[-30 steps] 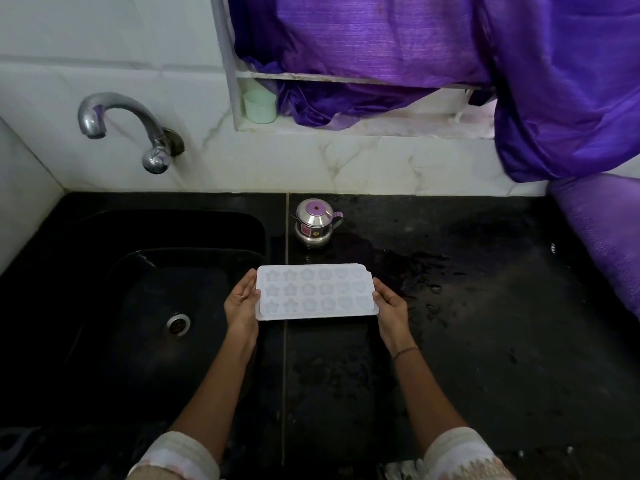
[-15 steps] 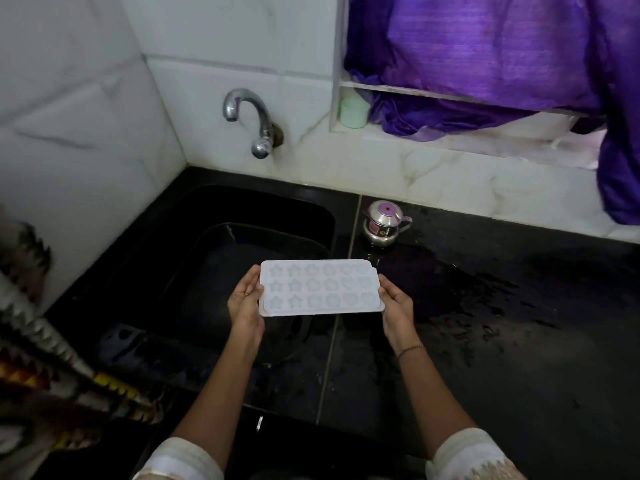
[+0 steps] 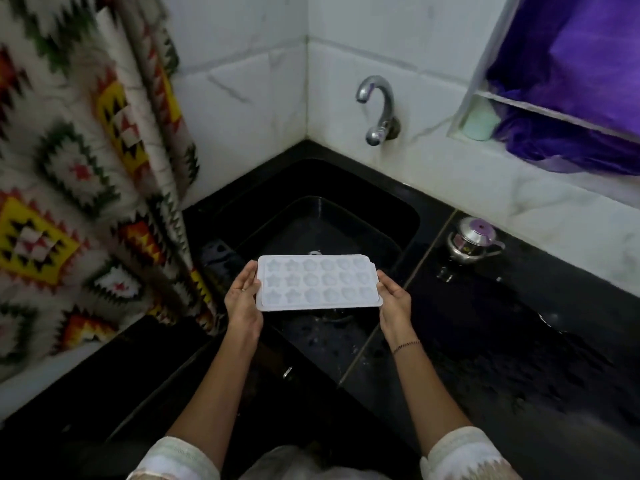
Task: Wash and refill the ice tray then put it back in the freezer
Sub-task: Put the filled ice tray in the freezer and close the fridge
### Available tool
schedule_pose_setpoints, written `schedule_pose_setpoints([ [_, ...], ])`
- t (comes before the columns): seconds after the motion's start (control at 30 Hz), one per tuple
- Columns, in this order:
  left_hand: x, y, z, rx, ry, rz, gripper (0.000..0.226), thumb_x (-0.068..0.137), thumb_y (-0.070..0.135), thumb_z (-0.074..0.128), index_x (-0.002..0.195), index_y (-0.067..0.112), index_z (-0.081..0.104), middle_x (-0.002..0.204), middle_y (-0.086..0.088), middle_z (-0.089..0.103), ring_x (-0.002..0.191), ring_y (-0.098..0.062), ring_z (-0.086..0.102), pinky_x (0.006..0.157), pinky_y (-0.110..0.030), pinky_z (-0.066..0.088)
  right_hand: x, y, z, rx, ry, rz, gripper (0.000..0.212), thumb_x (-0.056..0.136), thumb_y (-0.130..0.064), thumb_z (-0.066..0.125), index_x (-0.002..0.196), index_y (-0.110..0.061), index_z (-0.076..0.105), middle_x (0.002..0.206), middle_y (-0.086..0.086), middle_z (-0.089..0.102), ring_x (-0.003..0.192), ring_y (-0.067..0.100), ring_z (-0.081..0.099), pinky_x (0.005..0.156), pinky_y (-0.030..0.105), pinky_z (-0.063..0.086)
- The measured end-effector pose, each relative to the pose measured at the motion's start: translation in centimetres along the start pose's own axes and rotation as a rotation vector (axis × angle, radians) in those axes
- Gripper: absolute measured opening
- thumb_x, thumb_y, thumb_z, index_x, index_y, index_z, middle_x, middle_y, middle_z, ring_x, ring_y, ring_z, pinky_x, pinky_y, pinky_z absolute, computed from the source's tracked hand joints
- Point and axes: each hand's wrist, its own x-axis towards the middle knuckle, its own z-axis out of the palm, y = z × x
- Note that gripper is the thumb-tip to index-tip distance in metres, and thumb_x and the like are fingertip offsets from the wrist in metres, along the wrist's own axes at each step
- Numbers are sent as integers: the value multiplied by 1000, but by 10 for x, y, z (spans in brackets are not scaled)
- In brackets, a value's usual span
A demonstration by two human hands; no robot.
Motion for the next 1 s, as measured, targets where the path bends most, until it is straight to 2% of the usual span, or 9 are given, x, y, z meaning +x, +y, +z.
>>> schedule_pose_setpoints([
  [0.17, -22, 8, -51, -72, 152, 38, 35, 93, -8, 44, 124, 3, 56, 126, -9, 60, 117, -25, 57, 103, -45, 43, -21, 11, 31, -58, -149, 28, 17, 91, -2, 57, 95, -15, 66, 112, 8, 65, 106, 19, 61, 88, 27, 50],
  [0.3, -40, 12, -91, -147, 266, 50, 33, 93, -6, 46, 123, 2, 56, 127, -9, 60, 114, -24, 59, 100, -45, 46, -37, 30, 51, -92, -247, 73, 16, 91, -4, 58, 96, -17, 67, 103, 1, 69, 103, 17, 63, 79, 21, 54],
  [0.37, -48, 15, -107, -161, 298, 68, 33, 93, -6, 47, 123, 1, 56, 126, -9, 60, 111, -23, 60, 97, -44, 48, -42, 41, 58, -93, -273, 110, 17, 90, -5, 60, 105, -11, 66, 106, 3, 69, 103, 17, 64, 73, 17, 56],
  [0.47, -66, 15, -139, -197, 379, 116, 33, 92, -6, 46, 123, 1, 56, 125, -9, 60, 112, -23, 59, 93, -40, 50, -57, 62, 71, -131, -344, 168, 28, 90, -4, 61, 118, -4, 61, 116, 9, 66, 103, 18, 64, 75, 19, 57],
  [0.53, -78, 14, -159, -231, 426, 136, 30, 92, -7, 47, 118, 3, 58, 123, -8, 61, 112, -23, 59, 86, -35, 53, -69, 73, 78, -152, -390, 208, 26, 91, -3, 59, 116, -6, 62, 113, 8, 66, 99, 18, 65, 73, 21, 57],
  [0.6, -89, 12, -177, -262, 460, 156, 29, 91, -7, 48, 116, 6, 58, 123, -8, 60, 110, -22, 60, 80, -32, 55, -80, 83, 84, -156, -426, 247, 22, 91, -3, 59, 111, -9, 64, 113, 8, 67, 102, 21, 65, 82, 29, 57],
  [0.73, -103, 6, -207, -319, 500, 181, 36, 90, -8, 48, 123, 2, 54, 130, -12, 56, 107, -21, 61, 87, -35, 53, -93, 100, 98, -187, -500, 274, 19, 89, -4, 62, 105, -13, 67, 113, 12, 68, 106, 26, 65, 93, 43, 52],
  [0.87, -110, 2, -235, -359, 543, 183, 34, 89, -10, 47, 118, 4, 58, 134, -16, 54, 121, -29, 54, 98, -46, 47, -104, 113, 109, -224, -546, 275, 27, 90, -3, 59, 116, -8, 63, 116, 11, 67, 104, 23, 65, 88, 38, 55],
  [1.0, -132, 7, -257, -405, 567, 207, 29, 90, -9, 48, 101, 13, 63, 120, -6, 63, 110, -21, 61, 83, -35, 56, -128, 125, 119, -284, -586, 278, 23, 91, -5, 59, 113, -11, 64, 115, 10, 66, 103, 20, 65, 85, 33, 56],
])
